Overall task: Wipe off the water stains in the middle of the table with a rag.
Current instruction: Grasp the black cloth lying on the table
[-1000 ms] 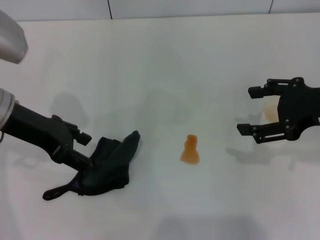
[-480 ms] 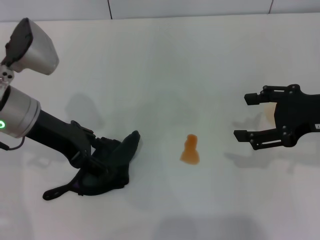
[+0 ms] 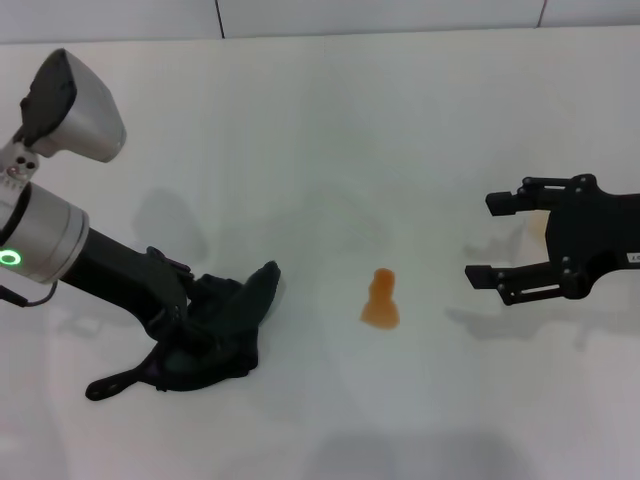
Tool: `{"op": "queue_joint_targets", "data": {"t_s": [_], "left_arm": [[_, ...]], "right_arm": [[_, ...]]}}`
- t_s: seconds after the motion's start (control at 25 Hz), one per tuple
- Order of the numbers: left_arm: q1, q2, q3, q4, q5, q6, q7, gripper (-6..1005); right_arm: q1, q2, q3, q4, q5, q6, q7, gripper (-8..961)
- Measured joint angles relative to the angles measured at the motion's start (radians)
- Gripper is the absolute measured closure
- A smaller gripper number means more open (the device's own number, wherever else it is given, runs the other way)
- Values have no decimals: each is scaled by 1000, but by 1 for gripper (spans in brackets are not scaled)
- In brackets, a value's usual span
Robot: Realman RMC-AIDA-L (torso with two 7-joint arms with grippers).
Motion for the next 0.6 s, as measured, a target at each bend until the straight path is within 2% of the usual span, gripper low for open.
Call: {"op": "queue_joint_targets", "data": {"t_s": [0.6], "left_arm": [[0,-7,8,-13,-1,-17,14,110]], "right_arm": [[-3,0,-3,2,1,3,0,90]]}}
